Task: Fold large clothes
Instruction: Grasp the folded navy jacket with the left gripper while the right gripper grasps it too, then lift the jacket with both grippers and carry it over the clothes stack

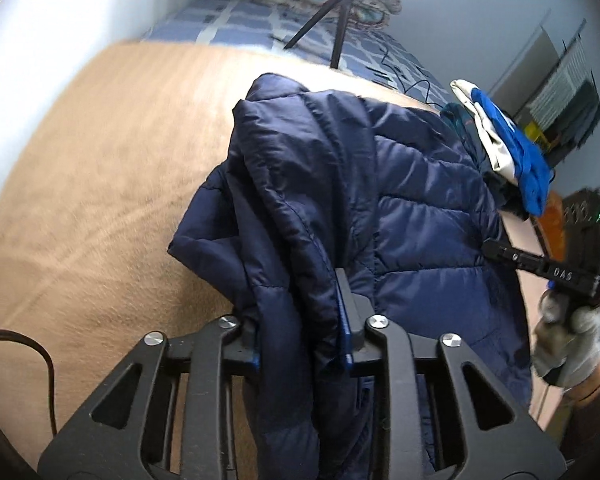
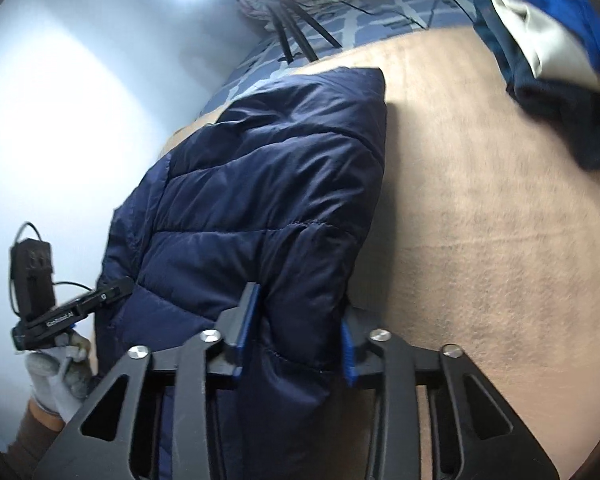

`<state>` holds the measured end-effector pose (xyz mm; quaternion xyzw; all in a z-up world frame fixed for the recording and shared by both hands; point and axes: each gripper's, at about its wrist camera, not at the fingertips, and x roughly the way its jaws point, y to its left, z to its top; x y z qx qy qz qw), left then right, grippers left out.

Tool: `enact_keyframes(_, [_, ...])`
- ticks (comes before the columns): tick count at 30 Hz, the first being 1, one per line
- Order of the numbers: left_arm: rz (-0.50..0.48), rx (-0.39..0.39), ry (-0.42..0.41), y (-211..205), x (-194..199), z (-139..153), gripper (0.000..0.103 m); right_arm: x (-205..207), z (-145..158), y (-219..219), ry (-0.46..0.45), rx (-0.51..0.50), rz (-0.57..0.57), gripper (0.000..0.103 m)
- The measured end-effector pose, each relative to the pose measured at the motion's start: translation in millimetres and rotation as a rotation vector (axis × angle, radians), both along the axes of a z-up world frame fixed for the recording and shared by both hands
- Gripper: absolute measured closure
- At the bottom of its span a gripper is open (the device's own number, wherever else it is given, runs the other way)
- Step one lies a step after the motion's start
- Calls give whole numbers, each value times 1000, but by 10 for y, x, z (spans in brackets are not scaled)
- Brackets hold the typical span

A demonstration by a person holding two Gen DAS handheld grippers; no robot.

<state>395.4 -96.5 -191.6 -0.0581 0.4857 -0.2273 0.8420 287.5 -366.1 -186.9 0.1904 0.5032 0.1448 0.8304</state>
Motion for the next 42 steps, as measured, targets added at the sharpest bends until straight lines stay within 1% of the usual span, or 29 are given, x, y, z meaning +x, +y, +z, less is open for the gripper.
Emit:
enact_keyframes(2, [-3, 13, -22, -15, -44, 39, 82, -35, 88, 72, -19, -49, 17, 82])
enact_keyframes(5, [-4, 20, -51, -15, -127, 112, 84, -79, 175, 152, -42, -107, 34, 85])
enact_keyframes(12, [-30, 12, -93, -21, -344, 308, 87, -235, 414, 256, -92, -193, 68, 88])
enact_keyframes(19, [-81, 11, -167, -174, -653, 565, 87, -453, 677, 265, -138, -259, 89, 89])
enact_keyframes(29, [-163, -17, -249, -527, -985, 977, 87, -782, 1165, -12, -199, -299, 61, 89])
enact_keyframes(35, [-227, -15, -271, -870, -1025, 1137, 87, -956, 1403, -279, -227, -330, 27, 89])
enact_keyframes(42, [-292, -12, -287, -1325, -964, 1237, 87, -1068, 1567, -679, -242, -351, -31, 90])
